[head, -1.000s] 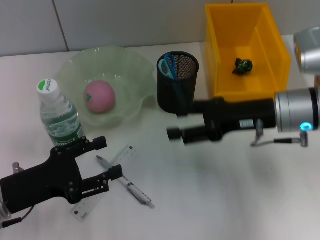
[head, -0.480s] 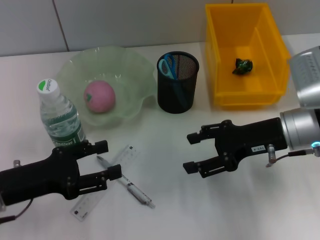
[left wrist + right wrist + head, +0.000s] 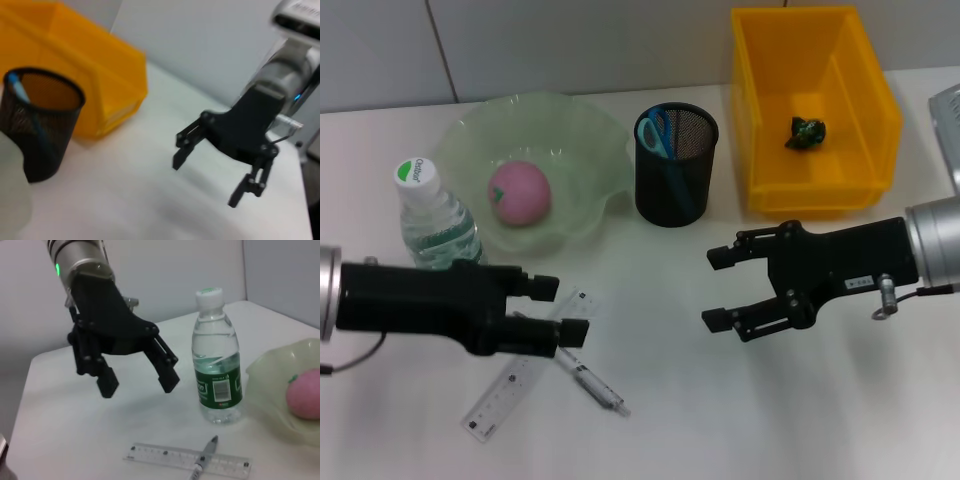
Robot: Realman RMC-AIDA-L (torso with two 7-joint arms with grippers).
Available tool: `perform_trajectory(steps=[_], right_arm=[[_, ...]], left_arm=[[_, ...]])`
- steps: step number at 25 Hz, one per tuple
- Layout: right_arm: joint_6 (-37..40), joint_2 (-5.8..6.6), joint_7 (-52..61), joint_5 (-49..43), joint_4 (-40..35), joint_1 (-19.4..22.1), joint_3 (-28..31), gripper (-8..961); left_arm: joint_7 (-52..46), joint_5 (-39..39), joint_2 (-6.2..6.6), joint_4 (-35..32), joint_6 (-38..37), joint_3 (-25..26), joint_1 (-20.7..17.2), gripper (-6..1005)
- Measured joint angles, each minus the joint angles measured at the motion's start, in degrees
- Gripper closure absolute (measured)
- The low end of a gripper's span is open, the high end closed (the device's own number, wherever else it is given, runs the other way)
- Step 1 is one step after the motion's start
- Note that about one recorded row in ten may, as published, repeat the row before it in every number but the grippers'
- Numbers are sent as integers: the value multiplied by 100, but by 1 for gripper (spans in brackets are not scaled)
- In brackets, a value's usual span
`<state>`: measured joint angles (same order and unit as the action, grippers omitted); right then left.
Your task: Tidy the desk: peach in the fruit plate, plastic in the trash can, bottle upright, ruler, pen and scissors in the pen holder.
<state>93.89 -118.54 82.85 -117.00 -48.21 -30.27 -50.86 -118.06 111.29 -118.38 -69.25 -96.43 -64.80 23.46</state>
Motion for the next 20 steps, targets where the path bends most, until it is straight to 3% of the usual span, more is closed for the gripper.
perform_trajectory(steps=[4,5,6,15,20], right_arm=[[55,8,15,-111,-60,-4,79,143],[56,15,32,-193,-72,-26,81,143],[56,15,32,-193,-72,-26,81,143],[176,55,192,-439,-167,-106,94,143],[454,84,341,-568,-309,-200,94,143]], left_arm=[[-784,383,6,-482,-66,-90,263,201],[-1297,656,8,-692,-135,-143,529,201],[-1297,656,8,-692,-135,-143,529,201],[-2617,1554,-32,-664,-376,-361,1732,202],[-2920,1768,-36,-464,-303,-463,2016,202]])
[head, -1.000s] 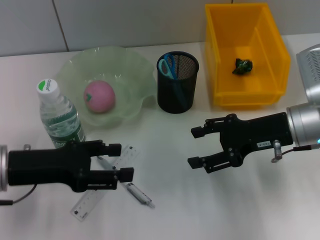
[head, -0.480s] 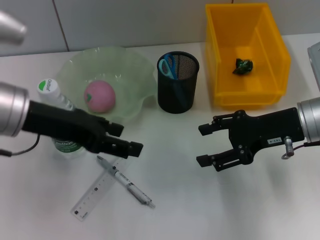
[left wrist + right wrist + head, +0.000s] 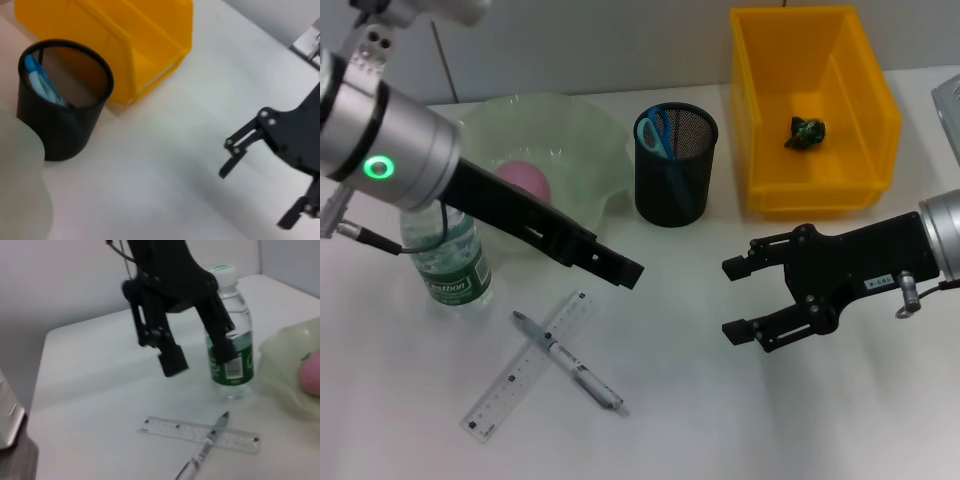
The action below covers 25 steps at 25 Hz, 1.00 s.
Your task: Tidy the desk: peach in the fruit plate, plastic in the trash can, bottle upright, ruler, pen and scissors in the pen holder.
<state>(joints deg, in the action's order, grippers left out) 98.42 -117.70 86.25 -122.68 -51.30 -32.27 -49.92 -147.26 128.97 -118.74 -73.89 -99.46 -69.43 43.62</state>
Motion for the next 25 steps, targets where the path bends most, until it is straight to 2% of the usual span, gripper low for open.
perform_trajectory(steps=[10,18,25], right_arm=[[114,63,222,-332,11,-325,-66,144],[125,80,317,-528,-43,-403,-66,144],[96,81,307,-658,-47,-457,-71,144]], left_arm=[[-348,997,-34,534,280,-520,630,202],[-387,1148,-37,736,549,-669,686,202],[-466,1259,-35,1106,1074,-1042,715,214]])
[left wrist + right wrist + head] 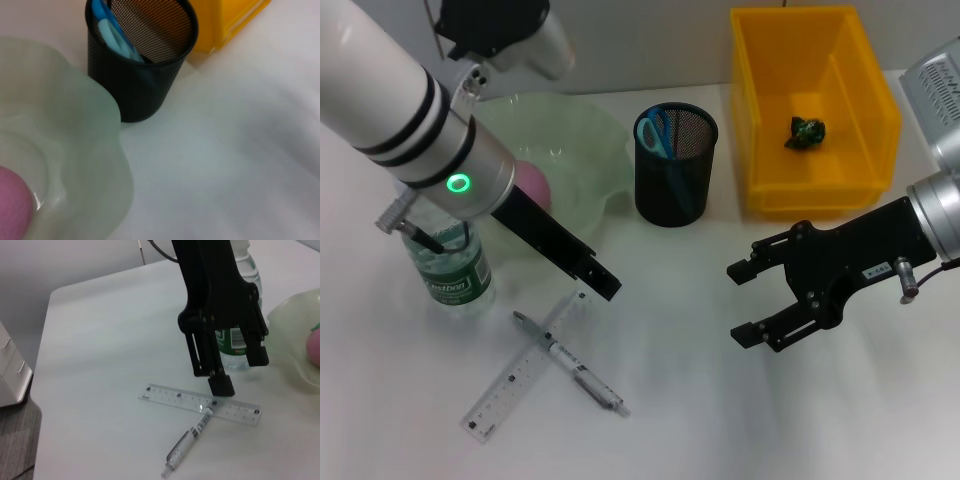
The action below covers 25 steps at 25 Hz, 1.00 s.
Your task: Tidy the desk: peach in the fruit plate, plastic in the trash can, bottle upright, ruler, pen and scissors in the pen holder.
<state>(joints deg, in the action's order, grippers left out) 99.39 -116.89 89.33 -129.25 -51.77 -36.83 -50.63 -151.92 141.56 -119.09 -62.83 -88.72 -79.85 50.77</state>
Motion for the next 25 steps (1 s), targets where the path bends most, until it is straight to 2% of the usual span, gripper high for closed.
perform_trajectory(steps=[8,12,13,14,16,25], right_arm=[[-11,9,1,-110,0,-27,0,144],[-21,9,2,-166,3,-35,0,143],[-21,9,1,-170,8,-36,0,143],[-21,9,1,-173,12,-36,0,143],[-20,9,-2,-190,24,-35,0,143],[-29,9,-30,-261,53,-71,0,144]], left_arm=[[-42,1,-6,194,430,-402,-58,231],[-42,1,-6,194,430,-402,-58,239],[-48,-42,-9,349,706,-650,-90,241],[-48,-42,-9,349,706,-650,-90,244],[-98,-55,-9,383,926,-961,-142,248],[-158,-72,-9,438,1142,-1252,-202,266]])
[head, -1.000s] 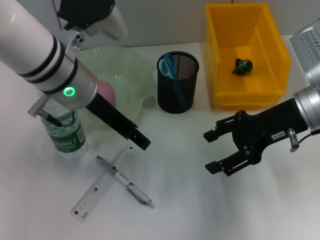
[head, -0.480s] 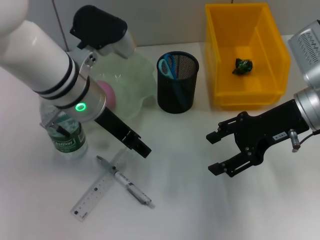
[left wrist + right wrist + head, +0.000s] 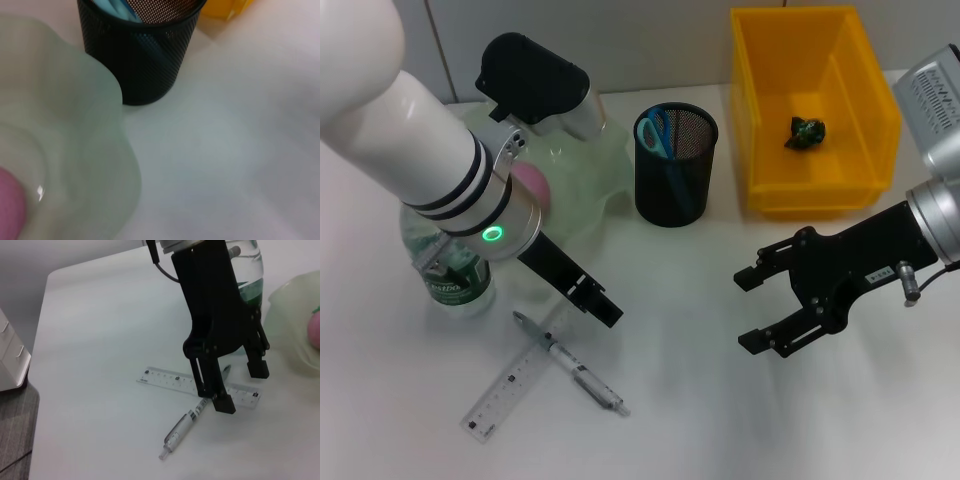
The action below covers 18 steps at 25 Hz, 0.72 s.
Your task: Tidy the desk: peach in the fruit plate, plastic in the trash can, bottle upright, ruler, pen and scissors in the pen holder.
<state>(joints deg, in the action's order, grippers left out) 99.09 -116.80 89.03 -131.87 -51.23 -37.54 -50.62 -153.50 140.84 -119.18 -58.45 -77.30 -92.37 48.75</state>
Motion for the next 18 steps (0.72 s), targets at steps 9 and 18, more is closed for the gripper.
perform_trajectory(steps=[9,18], right_arm=[[-9,7,21,0,0,-44,-130,144],[-13,9,43,-132,0,-104,-145,143]], left_arm=[[-2,-5,0,65,79,-29,-35,285],[-5,-5,0,120,153,-131,-60,304]])
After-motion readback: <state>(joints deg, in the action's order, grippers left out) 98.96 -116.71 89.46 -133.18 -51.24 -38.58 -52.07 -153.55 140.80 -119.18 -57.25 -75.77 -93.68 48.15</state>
